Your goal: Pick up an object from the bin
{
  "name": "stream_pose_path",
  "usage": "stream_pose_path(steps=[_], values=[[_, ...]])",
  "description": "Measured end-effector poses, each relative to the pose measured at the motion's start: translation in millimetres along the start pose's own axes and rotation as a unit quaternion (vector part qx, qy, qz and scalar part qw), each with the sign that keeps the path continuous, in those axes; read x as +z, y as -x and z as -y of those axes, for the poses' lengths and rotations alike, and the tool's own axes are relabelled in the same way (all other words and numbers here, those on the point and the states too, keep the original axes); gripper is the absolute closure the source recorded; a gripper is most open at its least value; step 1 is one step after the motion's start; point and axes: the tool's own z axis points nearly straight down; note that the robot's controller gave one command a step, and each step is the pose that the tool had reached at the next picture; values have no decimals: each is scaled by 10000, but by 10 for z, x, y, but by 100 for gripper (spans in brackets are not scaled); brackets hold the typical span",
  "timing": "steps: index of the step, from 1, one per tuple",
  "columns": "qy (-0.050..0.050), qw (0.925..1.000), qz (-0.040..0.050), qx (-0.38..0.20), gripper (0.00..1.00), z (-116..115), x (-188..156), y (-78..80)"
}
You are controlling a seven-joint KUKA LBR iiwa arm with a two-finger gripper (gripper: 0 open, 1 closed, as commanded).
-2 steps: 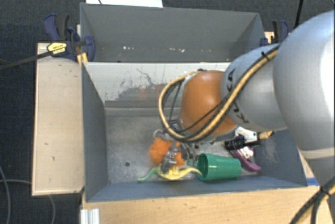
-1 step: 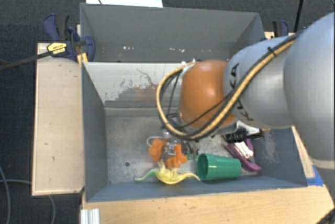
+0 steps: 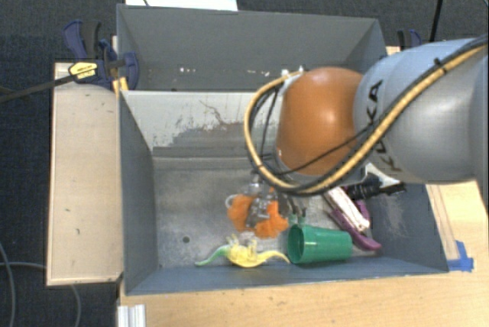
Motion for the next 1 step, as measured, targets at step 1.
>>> stream_pose_path(steps=[1], values=[[7, 10000, 26, -36, 100, -85, -547, 155]])
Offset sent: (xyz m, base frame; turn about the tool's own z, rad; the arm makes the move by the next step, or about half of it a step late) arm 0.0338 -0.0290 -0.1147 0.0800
